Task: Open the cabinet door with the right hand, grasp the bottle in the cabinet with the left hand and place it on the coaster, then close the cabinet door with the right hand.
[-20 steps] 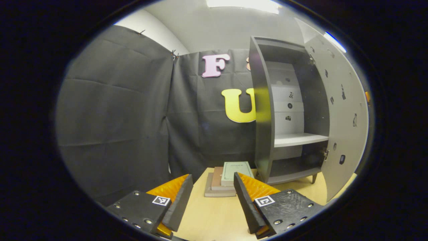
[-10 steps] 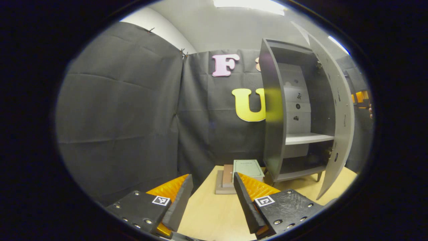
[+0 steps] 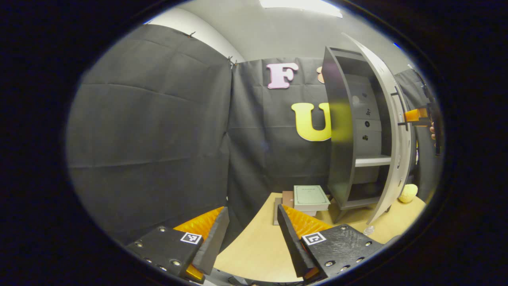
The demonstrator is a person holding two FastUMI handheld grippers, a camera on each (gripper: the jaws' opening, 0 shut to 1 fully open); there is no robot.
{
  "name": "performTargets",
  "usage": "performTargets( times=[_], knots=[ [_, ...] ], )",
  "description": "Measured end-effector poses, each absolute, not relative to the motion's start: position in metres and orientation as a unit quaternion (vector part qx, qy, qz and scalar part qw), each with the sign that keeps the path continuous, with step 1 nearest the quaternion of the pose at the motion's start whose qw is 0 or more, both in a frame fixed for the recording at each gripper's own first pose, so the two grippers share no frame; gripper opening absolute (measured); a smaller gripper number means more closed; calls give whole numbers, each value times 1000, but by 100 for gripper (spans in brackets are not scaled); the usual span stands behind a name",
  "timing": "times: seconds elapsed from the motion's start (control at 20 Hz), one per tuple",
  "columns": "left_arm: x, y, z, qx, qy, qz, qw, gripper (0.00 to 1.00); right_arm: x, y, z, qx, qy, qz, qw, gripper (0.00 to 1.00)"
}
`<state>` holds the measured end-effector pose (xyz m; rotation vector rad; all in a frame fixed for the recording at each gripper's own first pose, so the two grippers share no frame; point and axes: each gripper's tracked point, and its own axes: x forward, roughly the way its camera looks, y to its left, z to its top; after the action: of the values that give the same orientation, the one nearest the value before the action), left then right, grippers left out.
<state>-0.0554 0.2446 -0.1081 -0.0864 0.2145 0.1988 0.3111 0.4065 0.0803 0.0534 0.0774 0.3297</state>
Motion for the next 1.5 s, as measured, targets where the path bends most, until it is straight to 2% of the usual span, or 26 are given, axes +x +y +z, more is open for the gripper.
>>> performTargets(
  times=[0.15, 0.2, 0.25, 0.3, 0.35, 0.75, 0.8, 0.85, 0.9, 0.95, 1.05, 1.2, 1.25, 1.35, 1.4, 1.5],
  knots=[
    [-62, 260, -114, -43, 114, 113, 986, 73, 322, 415, 81, 28, 39, 161, 986, 95],
    [-64, 264, -115, -45, 115, 117, 985, 76, 326, 417, 82, 27, 38, 161, 986, 95],
    [-64, 267, -117, -46, 117, 120, 985, 73, 326, 418, 83, 25, 36, 159, 986, 95],
    [-65, 270, -118, -47, 118, 124, 984, 76, 326, 418, 83, 24, 35, 159, 986, 95],
    [-66, 273, -121, -48, 119, 127, 984, 73, 326, 419, 84, 24, 33, 158, 987, 95],
    [-70, 274, -122, -44, 130, 134, 982, 73, 327, 424, 81, 46, 31, 158, 986, 95],
    [-71, 272, -120, -42, 128, 134, 982, 73, 327, 424, 81, 48, 31, 159, 986, 91],
    [-71, 270, -117, -41, 127, 135, 982, 73, 327, 425, 81, 49, 32, 160, 985, 95],
    [-71, 267, -115, -40, 126, 135, 982, 73, 327, 424, 81, 49, 33, 161, 985, 91],
    [-72, 263, -113, -41, 125, 136, 982, 73, 326, 424, 81, 47, 33, 164, 985, 95],
    [-74, 253, -105, -42, 122, 137, 982, 73, 324, 423, 85, 41, 29, 171, 984, 95],
    [-73, 233, -87, -37, 109, 131, 985, 73, 305, 411, 96, 21, 11, 180, 983, 95],
    [-71, 225, -82, -33, 105, 130, 985, 73, 294, 404, 98, 12, 6, 181, 983, 91],
    [-66, 206, -69, -31, 96, 123, 987, 73, 273, 389, 101, -9, -5, 183, 983, 96],
    [-62, 194, -64, -32, 92, 116, 988, 73, 263, 380, 102, -21, -9, 182, 983, 93],
    [-54, 172, -52, -31, 85, 100, 991, 73, 241, 361, 100, -39, -13, 181, 983, 92]
  ],
)
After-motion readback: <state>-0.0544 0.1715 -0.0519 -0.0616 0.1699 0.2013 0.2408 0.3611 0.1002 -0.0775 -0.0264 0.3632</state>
